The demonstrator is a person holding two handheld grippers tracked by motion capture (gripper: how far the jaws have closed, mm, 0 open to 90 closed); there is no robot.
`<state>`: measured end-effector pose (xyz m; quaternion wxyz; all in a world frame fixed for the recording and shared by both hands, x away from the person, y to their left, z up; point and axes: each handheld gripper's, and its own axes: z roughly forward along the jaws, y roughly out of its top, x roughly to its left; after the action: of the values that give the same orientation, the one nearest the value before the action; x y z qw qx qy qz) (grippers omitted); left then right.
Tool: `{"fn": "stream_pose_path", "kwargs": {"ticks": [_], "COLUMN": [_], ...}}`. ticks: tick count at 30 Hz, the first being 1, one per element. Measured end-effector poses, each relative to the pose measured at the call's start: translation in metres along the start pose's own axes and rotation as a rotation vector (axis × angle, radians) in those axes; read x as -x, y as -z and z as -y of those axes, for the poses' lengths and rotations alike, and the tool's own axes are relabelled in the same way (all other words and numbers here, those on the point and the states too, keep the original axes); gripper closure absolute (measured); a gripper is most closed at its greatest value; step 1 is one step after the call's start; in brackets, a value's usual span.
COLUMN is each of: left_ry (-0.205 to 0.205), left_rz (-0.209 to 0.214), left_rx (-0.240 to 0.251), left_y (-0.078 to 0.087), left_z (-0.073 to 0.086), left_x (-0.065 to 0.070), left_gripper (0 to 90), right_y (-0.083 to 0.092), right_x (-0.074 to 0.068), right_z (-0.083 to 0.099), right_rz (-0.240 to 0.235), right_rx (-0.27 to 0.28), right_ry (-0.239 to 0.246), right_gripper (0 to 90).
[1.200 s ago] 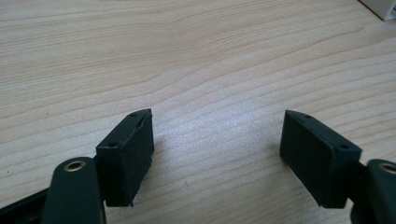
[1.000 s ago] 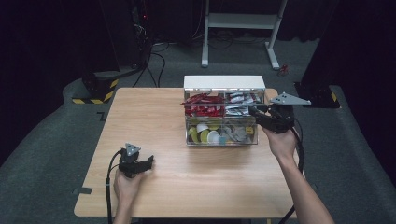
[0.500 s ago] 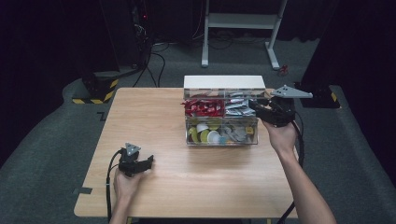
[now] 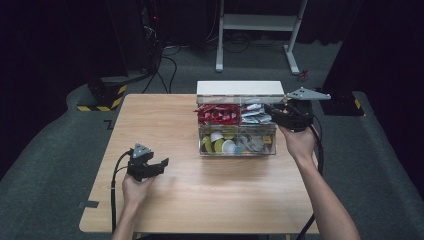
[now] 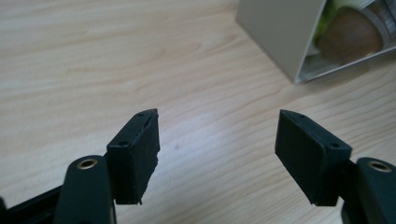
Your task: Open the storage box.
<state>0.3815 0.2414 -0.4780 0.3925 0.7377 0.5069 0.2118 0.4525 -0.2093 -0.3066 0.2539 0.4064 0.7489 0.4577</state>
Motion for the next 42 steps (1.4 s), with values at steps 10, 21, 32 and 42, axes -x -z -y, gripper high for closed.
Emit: {"fn": "stream_pose_path", "kwargs": {"ticks": [10, 21, 32, 42], "left_ry": [-0.043, -0.101, -0.092, -0.127], "left_rz": [0.063, 0.145, 0.17, 0.16], "left_rx": [0.039, 0.041, 0.148, 0.178], "left_y": [0.008, 0.012, 0.029, 0.032], "left_z": [-0.039, -0.082, -0.125, -0.156], "left_x": [0.014, 0.037, 0.052, 0.062], "left_gripper": [35.7, 41.4, 46.3, 48.7], "right_y": [-0.002, -0.004, -0.004, -0.004], "right_x": [0.002, 0.003, 0.004, 0.006], "right_z": [-0.003, -0.006, -0.007, -0.008], "right_rz": [-0.007, -0.015, -0.023, -0.033], "right_rx": [-0.001, -0.002, -0.007, -0.01], "right_ry": [-0.013, -0.017, -0.015, -0.021], "right_gripper": [59.6, 59.5, 59.6, 59.1]}}
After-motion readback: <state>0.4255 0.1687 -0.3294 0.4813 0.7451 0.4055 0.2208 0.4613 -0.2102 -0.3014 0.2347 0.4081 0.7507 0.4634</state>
